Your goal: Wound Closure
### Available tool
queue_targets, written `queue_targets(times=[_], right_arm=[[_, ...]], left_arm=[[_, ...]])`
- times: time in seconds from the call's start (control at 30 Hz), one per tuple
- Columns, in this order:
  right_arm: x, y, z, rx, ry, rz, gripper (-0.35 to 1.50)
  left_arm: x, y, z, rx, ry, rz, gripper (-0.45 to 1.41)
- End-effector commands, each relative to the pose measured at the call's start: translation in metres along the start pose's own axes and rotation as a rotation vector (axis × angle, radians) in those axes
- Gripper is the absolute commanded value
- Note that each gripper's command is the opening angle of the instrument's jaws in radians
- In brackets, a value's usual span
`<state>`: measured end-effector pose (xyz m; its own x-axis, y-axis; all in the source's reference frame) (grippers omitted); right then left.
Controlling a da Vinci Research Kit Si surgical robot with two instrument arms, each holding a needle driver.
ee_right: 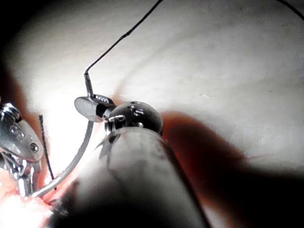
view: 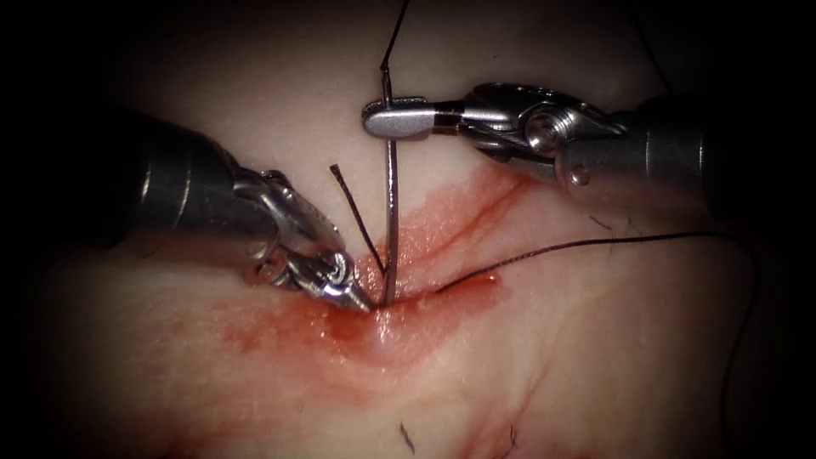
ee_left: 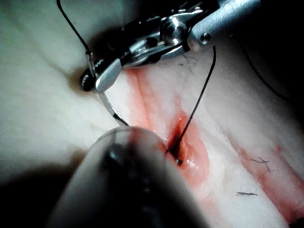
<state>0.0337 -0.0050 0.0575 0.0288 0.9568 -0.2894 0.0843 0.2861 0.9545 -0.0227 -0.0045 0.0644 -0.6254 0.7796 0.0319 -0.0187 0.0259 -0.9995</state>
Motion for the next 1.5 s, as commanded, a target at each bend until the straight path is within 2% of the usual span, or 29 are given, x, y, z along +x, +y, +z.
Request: queue_targets(times=[0.03,0.13,0.2,0.33,0.97,1.03,1.5], right_arm=[[0.0004,0.0003,0.0009,0.001,0.002,0.003,-0.35],[0.0005,0.0004,0.0009,-0.006,0.010,0.004,-0.35],[0.0010,0.0004,0.0008,-0.021,0.024,-0.047,-0.35],[0.0019,0.0005,0.0005,-0.078,0.081,-0.050,-0.35],[0.0017,0.0009,0.0003,-0.080,0.091,0.063,-0.35],[0.0017,0.0010,0.0002,-0.079,0.094,0.110,-0.35],[0.0020,0.0014,-0.0001,-0.087,0.101,0.091,-0.35]], left_arm=[[0.0004,-0.0005,0.0004,0.000,0.000,0.001,-0.45],[0.0003,-0.0005,0.0004,0.000,0.000,0.001,-0.45],[0.0003,-0.0005,0.0004,0.000,0.000,0.001,-0.45],[0.0003,-0.0004,0.0005,0.000,0.000,0.001,-0.45],[0.0002,-0.0003,0.0007,-0.001,-0.002,0.001,-0.45],[0.0002,-0.0003,0.0007,-0.001,-0.002,0.001,-0.45],[0.0003,-0.0001,0.0007,-0.003,-0.004,0.000,-0.45]])
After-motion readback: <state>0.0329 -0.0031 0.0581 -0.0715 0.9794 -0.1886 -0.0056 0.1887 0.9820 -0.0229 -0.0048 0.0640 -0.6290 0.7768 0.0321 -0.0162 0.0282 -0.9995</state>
